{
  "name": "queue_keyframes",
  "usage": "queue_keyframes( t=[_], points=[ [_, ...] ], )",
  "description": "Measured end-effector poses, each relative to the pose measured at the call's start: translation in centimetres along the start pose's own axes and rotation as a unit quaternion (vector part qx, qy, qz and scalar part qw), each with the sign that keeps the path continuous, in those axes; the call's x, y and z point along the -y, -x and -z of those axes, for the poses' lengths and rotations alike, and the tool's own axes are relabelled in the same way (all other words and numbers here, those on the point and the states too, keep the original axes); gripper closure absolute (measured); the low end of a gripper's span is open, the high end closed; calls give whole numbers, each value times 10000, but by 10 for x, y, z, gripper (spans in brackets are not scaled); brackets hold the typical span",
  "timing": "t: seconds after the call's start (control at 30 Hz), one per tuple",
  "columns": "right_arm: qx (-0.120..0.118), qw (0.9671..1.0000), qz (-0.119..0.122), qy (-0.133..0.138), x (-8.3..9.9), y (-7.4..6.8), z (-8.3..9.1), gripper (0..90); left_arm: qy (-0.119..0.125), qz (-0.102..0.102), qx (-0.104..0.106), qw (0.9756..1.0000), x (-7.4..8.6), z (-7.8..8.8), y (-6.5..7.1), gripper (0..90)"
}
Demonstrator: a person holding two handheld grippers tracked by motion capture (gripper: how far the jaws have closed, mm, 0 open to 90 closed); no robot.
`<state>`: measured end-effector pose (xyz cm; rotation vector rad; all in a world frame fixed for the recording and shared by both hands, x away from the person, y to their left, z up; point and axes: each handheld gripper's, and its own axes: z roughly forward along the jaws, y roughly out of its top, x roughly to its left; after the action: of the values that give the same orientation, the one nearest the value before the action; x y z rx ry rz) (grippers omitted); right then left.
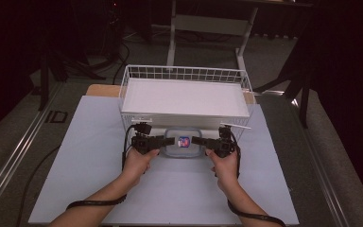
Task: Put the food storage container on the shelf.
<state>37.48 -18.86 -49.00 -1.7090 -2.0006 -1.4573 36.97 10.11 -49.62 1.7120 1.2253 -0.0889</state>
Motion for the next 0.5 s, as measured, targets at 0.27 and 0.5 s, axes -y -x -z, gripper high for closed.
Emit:
queue_keyframes(
  t=[0.27, 0.5],
  points=[
    [-6, 9997, -219, 112, 0, 16, -17, 452, -16, -25, -76, 10000, -2, -14, -17, 469],
    [-17, 9996, -209, 172, -5, 17, -24, 440, 64, -332, -175, 9993, -10, -16, -21, 451]
  ],
)
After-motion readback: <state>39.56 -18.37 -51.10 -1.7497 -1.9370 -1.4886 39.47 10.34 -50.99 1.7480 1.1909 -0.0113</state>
